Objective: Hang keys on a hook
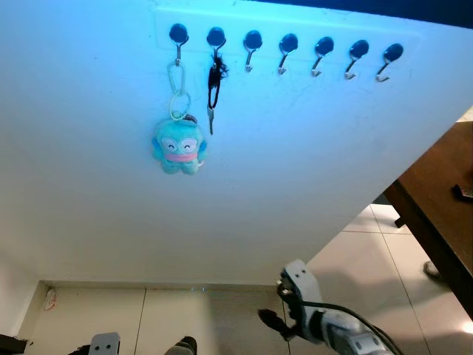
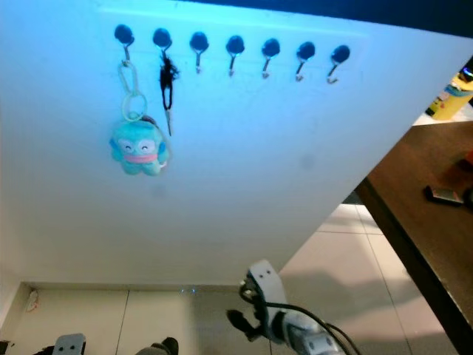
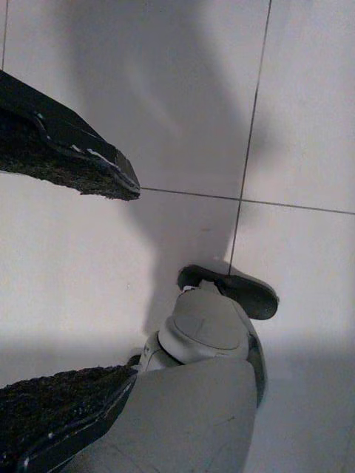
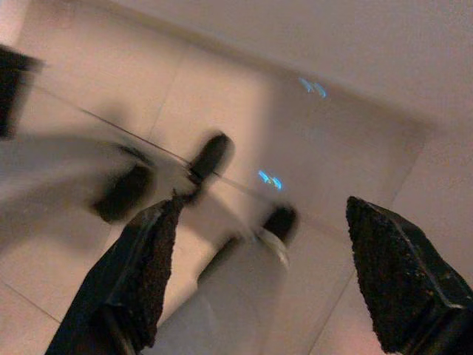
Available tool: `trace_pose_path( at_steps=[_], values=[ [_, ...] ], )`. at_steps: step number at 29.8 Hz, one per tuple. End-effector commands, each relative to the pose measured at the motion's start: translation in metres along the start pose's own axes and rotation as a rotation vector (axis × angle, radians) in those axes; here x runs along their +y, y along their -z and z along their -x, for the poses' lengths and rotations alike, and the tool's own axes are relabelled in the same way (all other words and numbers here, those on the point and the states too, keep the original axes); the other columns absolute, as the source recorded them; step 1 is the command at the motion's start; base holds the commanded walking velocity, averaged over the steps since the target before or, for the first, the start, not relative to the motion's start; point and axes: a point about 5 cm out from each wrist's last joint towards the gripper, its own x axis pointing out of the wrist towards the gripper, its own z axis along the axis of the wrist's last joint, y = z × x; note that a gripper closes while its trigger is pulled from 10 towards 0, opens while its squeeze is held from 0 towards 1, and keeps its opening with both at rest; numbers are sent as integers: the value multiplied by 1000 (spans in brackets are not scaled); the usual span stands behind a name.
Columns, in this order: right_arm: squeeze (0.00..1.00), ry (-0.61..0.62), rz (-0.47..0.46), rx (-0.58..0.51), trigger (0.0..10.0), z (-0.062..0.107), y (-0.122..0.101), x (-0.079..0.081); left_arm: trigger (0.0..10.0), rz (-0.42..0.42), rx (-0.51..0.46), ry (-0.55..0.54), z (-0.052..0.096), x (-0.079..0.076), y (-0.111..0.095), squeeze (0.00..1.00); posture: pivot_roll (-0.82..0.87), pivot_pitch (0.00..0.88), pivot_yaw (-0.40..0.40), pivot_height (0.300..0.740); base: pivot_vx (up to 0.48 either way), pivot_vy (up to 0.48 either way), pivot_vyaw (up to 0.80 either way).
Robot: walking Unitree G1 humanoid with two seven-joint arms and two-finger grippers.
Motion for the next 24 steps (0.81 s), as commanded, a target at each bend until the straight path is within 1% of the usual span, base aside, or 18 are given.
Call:
trace_pose_path(
  at_steps=[1, 2, 3, 4, 6, 7, 8, 9, 10, 12, 13, 14, 19, 20, 21, 23, 24],
  values=[
    [0, 76, -97, 42, 10000, 5, 21, -7, 10000, -1, 35, -1, 1, -2, 10, 0, 104, 79, -29, 740, 0, 0, 0],
    [0, 151, -160, 63, 10000, 9, 33, -12, 10000, -1, 36, -3, 1, -2, 10, 0, 105, 79, -27, 740, 0, 0, 0],
    [0, 151, -160, 63, 10000, 9, 33, -12, 10000, -1, 36, -3, 1, -2, 10, 0, 105, 79, -27, 740, 0, 0, 0],
    [0, 225, -225, 86, 10000, 14, 46, -17, 10000, -10, 39, -5, 1, -2, 10, 0, 102, 77, -23, 740, 0, 0, 0],
    [0, 225, -225, 86, 10000, 14, 46, -17, 10000, -10, 39, -5, 1, -2, 10, 0, 102, 77, -23, 740, 0, 0, 0],
    [0, 301, -274, 116, 10000, 19, 59, -21, 10000, -17, 51, -9, 1, -1, 11, 0, 103, 76, -21, 740, 0, 0, 0],
    [0, 301, -274, 116, 10000, 19, 59, -21, 10000, -17, 51, -9, 1, -1, 11, 0, 103, 76, -21, 740, 0, 0, 0],
    [0, 367, -310, 168, 10000, 25, 76, -22, 10000, -41, 61, -8, 1, -2, 10, 0, 94, 73, -17, 740, 0, 0, 0],
    [0, 367, -310, 168, 10000, 25, 76, -22, 10000, -41, 61, -8, 1, -2, 10, 0, 94, 73, -17, 740, 0, 0, 0],
    [0, 422, -319, 239, 10000, 32, 96, -20, 10000, -76, 68, -2, 0, -3, 9, 0, 96, 62, -20, 740, 0, 0, 0],
    [0, 422, -319, 239, 10000, 32, 96, -20, 10000, -76, 68, -2, 0, -3, 9, 0, 96, 62, -20, 740, 0, 0, 0],
    [0, 426, -317, 262, 10000, 33, 102, -18, 10000, -87, 66, 3, 0, -4, 8, 0, 96, 60, -21, 740, -247, 0, 0],
    [0, 431, -311, 279, 10000, 33, 105, -15, 10000, -104, 45, 5, -2, -7, 3, 0, 99, 49, -24, 740, -275, 0, 0],
    [0, 435, -307, 278, 10000, 32, 104, -15, 10000, -103, -4, 6, -4, -10, -8, 0, 102, 47, -26, 740, -300, 0, 0],
    [0, 436, -305, 277, 10000, 32, 104, -15, 10000, -105, -30, 6, -5, -10, -15, 0, 102, 47, -26, 740, -300, 0, 0],
    [0, 436, -303, 277, 10000, 32, 104, -15, 10000, -105, -45, 6, -5, -11, -19, 0, 102, 47, -26, 740, -296, 0, 0],
    [0, 437, -299, 277, 10000, 31, 103, -15, 10000, -105, -71, 5, -7, -11, -27, 0, 105, 43, -29, 740, -300, 0, 0]
  ],
)
